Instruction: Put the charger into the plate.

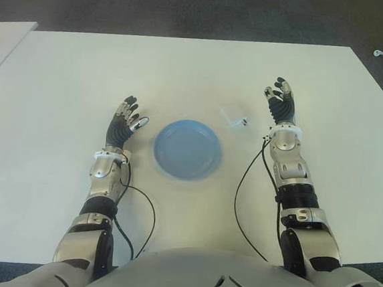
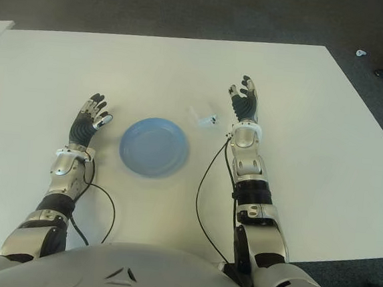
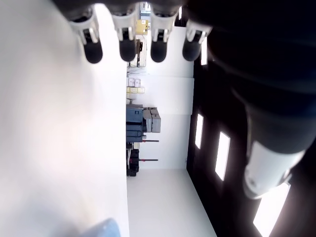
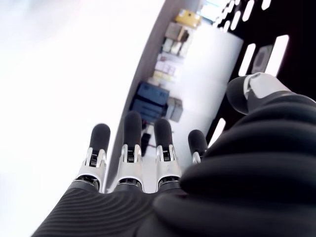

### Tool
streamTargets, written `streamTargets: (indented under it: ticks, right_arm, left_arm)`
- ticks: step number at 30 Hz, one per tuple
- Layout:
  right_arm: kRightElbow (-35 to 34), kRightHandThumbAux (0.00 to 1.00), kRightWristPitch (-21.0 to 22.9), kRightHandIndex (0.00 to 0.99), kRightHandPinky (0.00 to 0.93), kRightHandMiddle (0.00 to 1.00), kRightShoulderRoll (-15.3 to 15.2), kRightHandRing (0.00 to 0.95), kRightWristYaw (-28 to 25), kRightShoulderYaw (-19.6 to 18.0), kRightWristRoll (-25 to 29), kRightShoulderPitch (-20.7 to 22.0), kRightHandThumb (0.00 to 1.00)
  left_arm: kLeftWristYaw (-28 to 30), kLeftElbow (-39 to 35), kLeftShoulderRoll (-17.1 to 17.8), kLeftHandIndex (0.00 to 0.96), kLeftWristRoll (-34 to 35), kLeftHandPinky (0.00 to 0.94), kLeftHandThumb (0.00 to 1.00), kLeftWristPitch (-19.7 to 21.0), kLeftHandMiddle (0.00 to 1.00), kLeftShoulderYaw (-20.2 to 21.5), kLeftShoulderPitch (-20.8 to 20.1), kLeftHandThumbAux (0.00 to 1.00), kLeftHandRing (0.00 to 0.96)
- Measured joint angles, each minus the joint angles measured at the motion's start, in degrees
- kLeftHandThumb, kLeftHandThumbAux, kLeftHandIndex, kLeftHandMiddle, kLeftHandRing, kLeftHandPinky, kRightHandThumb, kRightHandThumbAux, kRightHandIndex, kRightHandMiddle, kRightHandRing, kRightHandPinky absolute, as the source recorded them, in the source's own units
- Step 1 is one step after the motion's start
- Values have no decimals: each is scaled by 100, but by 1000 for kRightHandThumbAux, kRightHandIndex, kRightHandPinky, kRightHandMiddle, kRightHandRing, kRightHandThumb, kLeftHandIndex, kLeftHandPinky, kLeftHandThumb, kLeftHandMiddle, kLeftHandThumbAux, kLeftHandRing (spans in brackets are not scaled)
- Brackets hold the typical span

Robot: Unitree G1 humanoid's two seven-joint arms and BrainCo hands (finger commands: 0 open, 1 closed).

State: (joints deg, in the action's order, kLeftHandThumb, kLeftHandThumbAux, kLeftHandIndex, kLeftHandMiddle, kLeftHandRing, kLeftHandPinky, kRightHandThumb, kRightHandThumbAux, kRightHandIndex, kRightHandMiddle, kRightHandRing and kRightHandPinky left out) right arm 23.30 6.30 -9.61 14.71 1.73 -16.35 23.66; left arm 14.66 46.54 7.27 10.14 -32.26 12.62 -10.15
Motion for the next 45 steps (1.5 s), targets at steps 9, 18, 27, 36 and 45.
streamTargets:
  ticks: [9, 18, 27, 36, 45]
  right_arm:
    - [752, 217, -83, 1, 11, 4, -74, 5, 24, 468, -465, 405, 376]
    - [1935, 136, -69, 0, 0, 0, -204, 0, 0, 1288, -1301, 1166, 356]
    - [2935, 116, -15, 0, 0, 0, -276, 0, -221, 2029, -1889, 1650, 364]
    - [3713, 114, -265, 0, 0, 0, -368, 0, -761, 2571, -2163, 1984, 378]
    - [4070, 113, -551, 0, 0, 0, -584, 0, -1093, 2961, -2403, 2318, 387]
  left_arm:
    - [-138, -201, -139, 4, -12, 99, 177, 45, 37, -17, 62, 733, 48]
    - [-225, -500, -212, 2, -68, 93, 163, 200, 29, -96, 228, 725, 40]
    - [-334, -821, -299, 2, -105, 85, 153, 316, 26, -195, 379, 712, 37]
    - [-396, -1080, -361, 2, -114, 82, 159, 474, 22, -248, 517, 692, 30]
    - [-419, -1265, -442, 8, -125, 80, 147, 480, 21, -272, 654, 681, 29]
